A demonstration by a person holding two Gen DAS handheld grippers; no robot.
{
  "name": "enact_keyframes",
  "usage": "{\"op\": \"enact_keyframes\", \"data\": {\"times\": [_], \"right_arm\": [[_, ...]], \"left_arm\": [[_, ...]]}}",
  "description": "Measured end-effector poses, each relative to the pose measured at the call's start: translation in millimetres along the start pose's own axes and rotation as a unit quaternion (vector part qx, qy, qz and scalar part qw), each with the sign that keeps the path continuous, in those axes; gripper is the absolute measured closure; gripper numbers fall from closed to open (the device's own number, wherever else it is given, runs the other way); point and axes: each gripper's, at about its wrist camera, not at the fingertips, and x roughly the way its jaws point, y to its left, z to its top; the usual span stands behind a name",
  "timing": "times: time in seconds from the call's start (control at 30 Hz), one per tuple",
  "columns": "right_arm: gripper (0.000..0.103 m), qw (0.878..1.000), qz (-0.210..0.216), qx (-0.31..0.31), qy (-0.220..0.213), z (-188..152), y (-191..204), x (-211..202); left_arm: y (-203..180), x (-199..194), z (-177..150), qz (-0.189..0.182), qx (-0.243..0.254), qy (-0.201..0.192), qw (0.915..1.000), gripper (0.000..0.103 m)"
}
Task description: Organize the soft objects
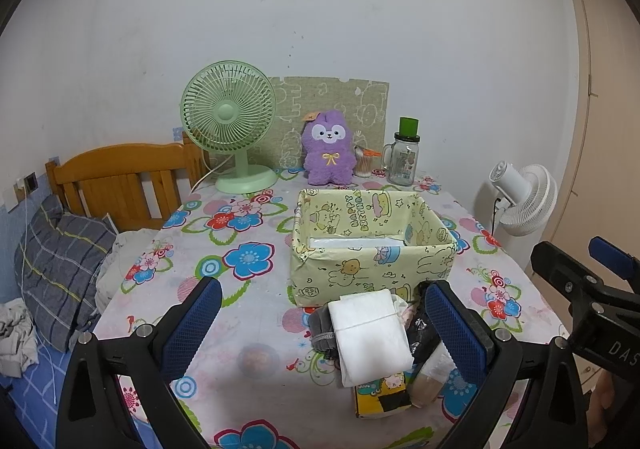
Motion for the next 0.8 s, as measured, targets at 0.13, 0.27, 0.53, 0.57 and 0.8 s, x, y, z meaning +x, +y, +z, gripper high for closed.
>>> {"op": "enact_keyframes", "data": {"times": [0.13,0.27,0.53,0.57,0.8], "right_arm": [[0.0,1.0,0.001,-0.001,0.002,0.1,1.0,2.1],[0.0,1.0,0.002,0.001,0.003,-1.0,1.9,3.3],[0.0,1.0,0.008,-0.004,0.005,-7.0,4.6,9.2],[0.0,1.0,0.007,-0.006,0.005,-8.0,4.8,10.3],[0.0,1.0,0.011,-0.009,0.012,-16.2,5.9,19.5]], "left_arm": [[-1.0,1.3,-2.3,0.0,0.001,0.003,1.0,0.001],[-0.9,3.4,-4.9,-0.002,-0.002,0.005,1.0,0.001],[-4.0,14.2,-13.3,-0.002,0.009,0.018,0.9998,0.001],[-4.3,15.9,-14.3,-0.001,0.01,0.02,0.9997,0.001],[-7.3,26.4,-25.4,-0.011,0.012,0.033,0.9993,0.001]]}}
